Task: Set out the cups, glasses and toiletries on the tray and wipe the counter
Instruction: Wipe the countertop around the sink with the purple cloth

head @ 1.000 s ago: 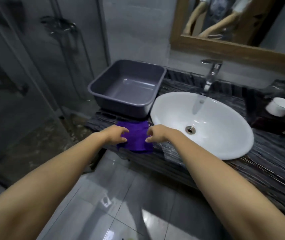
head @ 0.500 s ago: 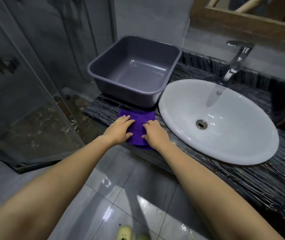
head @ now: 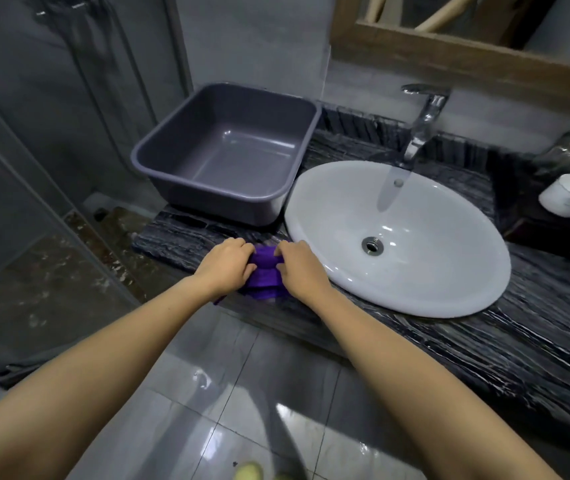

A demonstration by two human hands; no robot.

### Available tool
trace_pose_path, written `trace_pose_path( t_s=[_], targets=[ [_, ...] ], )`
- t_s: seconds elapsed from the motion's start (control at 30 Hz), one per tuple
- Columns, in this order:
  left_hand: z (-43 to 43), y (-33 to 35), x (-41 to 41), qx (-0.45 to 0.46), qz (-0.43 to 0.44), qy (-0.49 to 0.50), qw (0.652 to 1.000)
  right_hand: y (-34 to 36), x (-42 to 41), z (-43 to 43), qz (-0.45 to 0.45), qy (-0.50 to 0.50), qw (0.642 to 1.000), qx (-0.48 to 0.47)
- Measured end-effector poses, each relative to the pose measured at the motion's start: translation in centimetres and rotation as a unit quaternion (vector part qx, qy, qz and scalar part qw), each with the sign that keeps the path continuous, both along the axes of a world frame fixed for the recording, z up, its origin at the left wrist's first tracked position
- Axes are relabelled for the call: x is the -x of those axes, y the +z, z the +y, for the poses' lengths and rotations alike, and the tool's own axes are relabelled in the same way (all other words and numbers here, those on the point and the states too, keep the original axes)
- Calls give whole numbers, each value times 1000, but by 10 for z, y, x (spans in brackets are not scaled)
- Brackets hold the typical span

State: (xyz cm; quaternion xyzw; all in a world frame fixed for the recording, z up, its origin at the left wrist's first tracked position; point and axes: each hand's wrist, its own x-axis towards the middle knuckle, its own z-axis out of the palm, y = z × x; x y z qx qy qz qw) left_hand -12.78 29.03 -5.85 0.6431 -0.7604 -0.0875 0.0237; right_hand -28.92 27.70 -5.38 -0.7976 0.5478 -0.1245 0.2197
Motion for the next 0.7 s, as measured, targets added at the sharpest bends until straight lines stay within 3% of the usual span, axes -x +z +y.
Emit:
trace_pose_path(
  t_s=[0.13,0.33,0.7],
  targets=[
    [-4,34,25,10,69,-42,997,26,35,5,-40,-33,998,17],
    [-12,78,82,13,107,-160,981,63,110,28,-53,-81,994,47],
    [3,95,274,-48,104,-404,908,76,290,125,-27,-283,958,31]
  ],
)
